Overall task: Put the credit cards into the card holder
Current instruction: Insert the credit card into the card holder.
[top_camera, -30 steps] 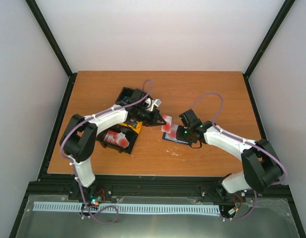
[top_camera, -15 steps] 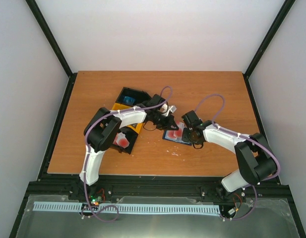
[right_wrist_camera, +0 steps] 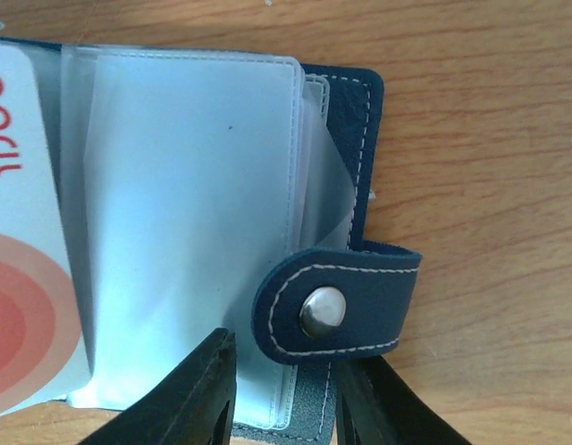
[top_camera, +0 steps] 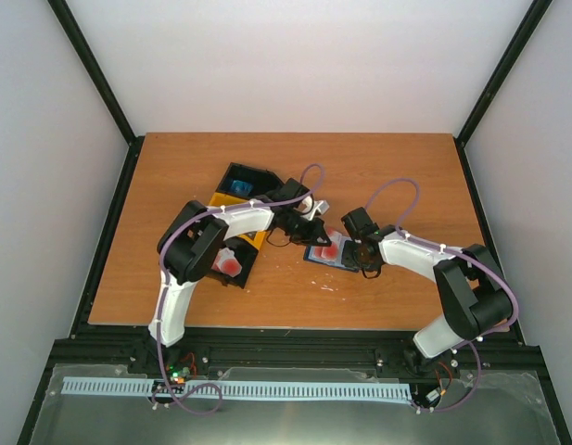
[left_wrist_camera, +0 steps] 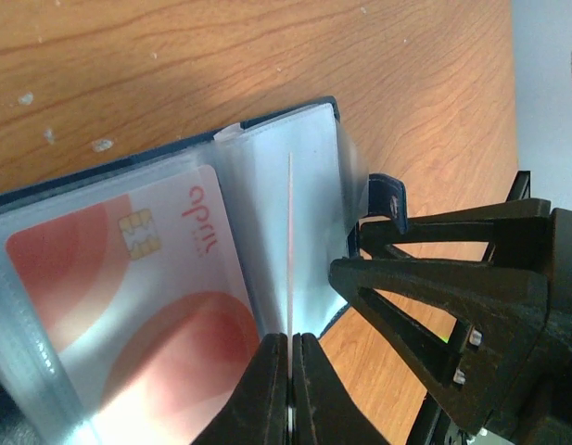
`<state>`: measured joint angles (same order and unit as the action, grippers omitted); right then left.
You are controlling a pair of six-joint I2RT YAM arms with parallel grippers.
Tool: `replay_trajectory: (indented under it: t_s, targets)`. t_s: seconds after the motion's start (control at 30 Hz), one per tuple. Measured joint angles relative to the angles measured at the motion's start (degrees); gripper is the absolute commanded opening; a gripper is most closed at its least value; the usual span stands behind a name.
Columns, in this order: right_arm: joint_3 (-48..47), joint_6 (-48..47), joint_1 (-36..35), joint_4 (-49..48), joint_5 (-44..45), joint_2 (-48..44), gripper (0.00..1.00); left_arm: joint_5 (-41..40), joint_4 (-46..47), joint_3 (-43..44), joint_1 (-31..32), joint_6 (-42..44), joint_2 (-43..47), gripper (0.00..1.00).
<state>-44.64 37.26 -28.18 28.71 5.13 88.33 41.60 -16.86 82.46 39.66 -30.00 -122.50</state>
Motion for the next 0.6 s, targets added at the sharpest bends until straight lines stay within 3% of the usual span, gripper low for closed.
replay_trajectory:
  t_s: [0.33,0.6]
  targets:
    - [-0.3,0.1,0.7,-0.7,0.0,0.4,0.21,-2.8,-2.4,-0.4,-0.1,0.2,1.7,0.01]
    - [-0.2,0.9,0.8,-0.8,-0.3,0.4,0.21,-2.4,-2.5,-0.5,-0.1,-2.1,1.7,0.01]
